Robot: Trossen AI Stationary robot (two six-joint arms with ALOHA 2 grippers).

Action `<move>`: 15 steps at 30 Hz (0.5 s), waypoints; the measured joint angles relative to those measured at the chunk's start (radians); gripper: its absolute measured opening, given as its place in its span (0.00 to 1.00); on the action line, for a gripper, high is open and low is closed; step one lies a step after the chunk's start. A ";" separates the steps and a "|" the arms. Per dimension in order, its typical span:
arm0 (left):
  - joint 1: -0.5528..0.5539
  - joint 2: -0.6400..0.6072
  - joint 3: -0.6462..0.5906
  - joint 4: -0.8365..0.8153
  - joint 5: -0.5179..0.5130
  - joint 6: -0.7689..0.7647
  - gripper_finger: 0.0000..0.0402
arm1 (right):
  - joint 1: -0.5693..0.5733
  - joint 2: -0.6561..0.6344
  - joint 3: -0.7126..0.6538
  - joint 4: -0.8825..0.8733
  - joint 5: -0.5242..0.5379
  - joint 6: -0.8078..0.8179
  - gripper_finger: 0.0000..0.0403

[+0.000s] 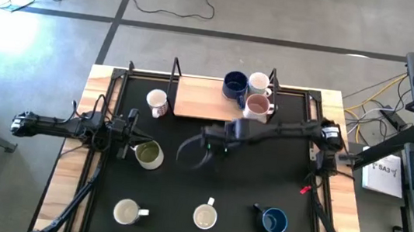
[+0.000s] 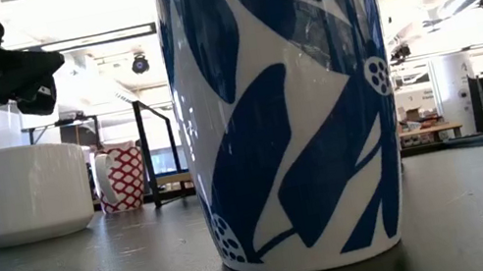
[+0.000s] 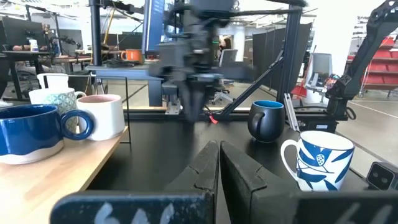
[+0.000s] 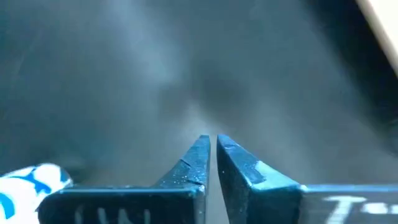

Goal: Place coffee mugs
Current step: Put the right blue mug on the shelf aligned with the other dark blue mug

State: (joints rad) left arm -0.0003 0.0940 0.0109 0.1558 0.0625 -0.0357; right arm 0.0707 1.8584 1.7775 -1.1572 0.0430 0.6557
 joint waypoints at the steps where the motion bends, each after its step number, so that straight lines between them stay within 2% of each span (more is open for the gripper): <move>1: 0.000 0.000 0.000 0.000 0.000 0.000 0.00 | 0.024 0.000 0.000 0.000 0.000 0.027 0.07; 7: 0.000 0.000 0.000 0.000 0.000 0.000 0.00 | 0.158 0.003 0.000 0.018 -0.035 0.115 0.16; 15: 0.000 0.000 0.000 0.000 0.000 0.000 0.00 | 0.277 0.003 0.000 0.083 -0.044 0.053 0.26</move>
State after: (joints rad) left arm -0.0006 0.0940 0.0109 0.1555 0.0624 -0.0360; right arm 0.3473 1.8618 1.7775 -1.0740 -0.0009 0.7086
